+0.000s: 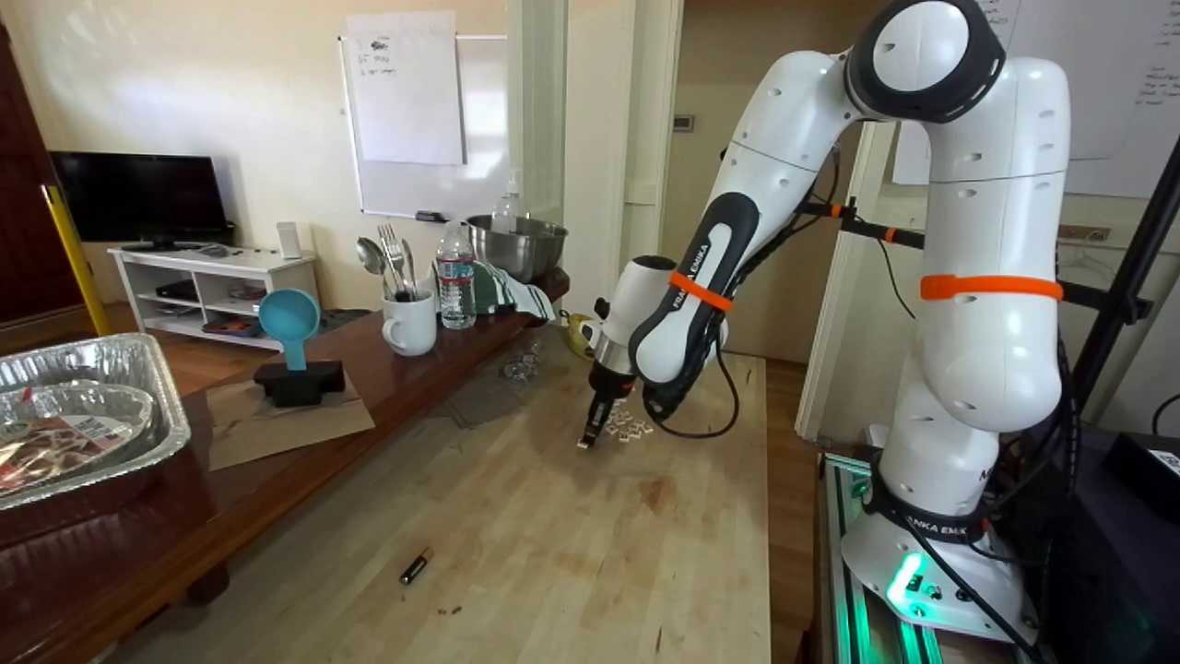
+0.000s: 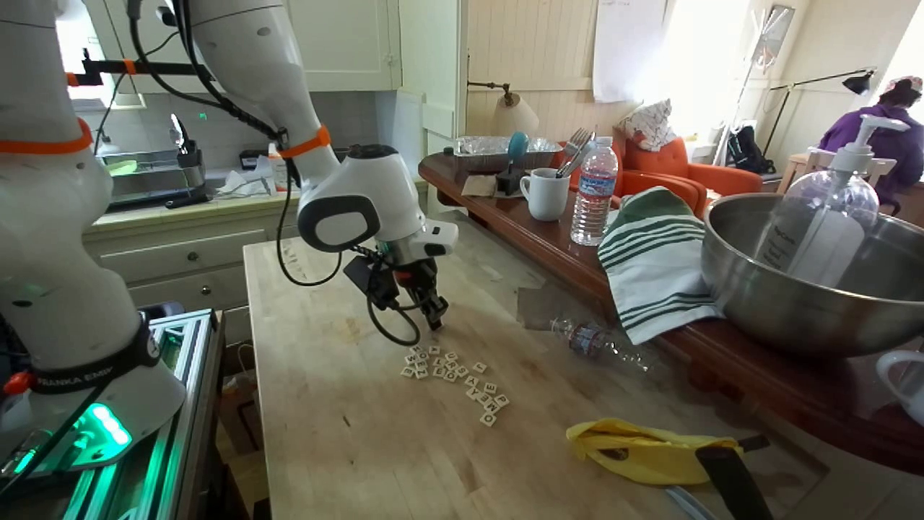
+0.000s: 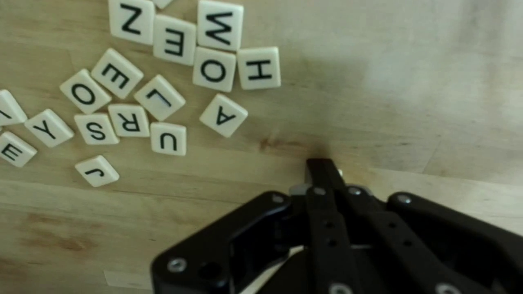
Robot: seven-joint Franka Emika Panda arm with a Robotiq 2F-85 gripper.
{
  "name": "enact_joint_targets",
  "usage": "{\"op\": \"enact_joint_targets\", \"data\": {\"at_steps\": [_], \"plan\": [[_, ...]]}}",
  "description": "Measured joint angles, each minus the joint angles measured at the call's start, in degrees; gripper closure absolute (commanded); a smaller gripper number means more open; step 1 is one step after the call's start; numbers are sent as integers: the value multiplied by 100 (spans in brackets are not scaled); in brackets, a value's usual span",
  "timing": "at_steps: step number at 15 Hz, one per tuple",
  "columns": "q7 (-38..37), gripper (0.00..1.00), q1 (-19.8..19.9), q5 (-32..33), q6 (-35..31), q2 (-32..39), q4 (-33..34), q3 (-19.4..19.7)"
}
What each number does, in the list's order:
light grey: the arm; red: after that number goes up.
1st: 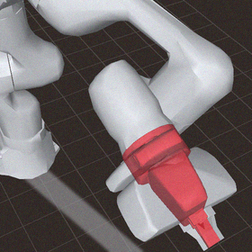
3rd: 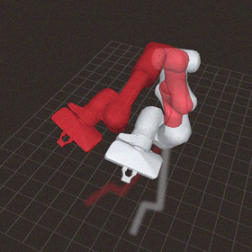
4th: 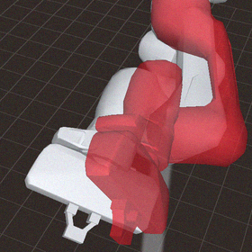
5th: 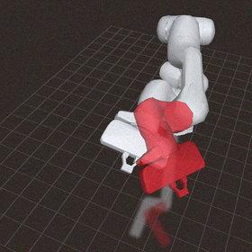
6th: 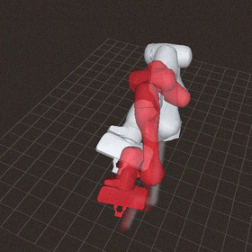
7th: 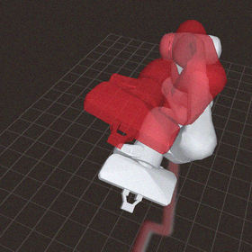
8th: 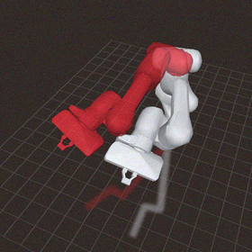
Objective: Use the tile letters to spell the word tale
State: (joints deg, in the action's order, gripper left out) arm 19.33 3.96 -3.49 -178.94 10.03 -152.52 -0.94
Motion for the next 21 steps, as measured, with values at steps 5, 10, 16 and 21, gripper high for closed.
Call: {"op": "enact_joint_targets", "data": {"at_steps": [5,10,16,21], "plan": [[306,100,2,3,1,22,30,-237],[370,100,-9,30,36,5,30,-326],[388,100,223,-229,210,-486,6,-609],[20,100,358,-243,901,-1038,-122,-291]]}}
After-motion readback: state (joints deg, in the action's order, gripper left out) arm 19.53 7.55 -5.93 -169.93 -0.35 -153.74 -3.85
